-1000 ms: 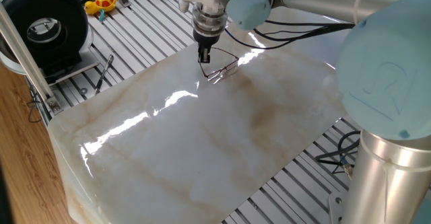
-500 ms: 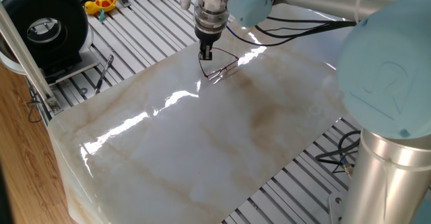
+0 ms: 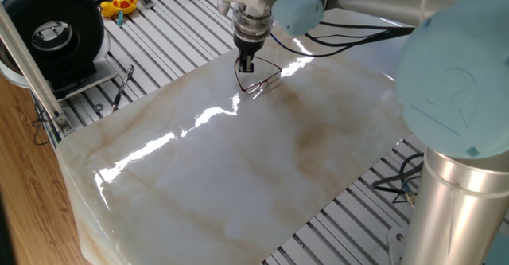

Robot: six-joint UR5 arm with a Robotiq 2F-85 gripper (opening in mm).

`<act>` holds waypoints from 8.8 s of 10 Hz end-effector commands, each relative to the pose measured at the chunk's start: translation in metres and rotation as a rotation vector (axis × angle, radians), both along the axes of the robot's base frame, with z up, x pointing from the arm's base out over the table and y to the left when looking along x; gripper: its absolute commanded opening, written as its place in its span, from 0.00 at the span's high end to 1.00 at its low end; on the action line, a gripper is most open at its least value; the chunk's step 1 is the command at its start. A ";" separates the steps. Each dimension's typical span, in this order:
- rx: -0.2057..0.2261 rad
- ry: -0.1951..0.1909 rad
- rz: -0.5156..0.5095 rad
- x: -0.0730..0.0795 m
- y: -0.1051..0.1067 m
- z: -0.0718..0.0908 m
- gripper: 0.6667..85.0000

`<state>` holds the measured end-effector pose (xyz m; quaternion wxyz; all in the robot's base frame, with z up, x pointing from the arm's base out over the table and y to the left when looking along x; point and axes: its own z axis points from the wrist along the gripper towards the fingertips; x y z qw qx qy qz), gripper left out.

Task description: Unfold the leg of the glasses (with one hand)

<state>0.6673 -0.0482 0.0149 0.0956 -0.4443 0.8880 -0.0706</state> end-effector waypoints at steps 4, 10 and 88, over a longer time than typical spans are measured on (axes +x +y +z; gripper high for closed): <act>0.067 0.004 -0.010 0.006 0.030 0.003 0.99; 0.056 0.005 -0.008 0.004 0.031 0.009 0.99; 0.044 0.056 -0.067 -0.037 -0.035 0.008 0.99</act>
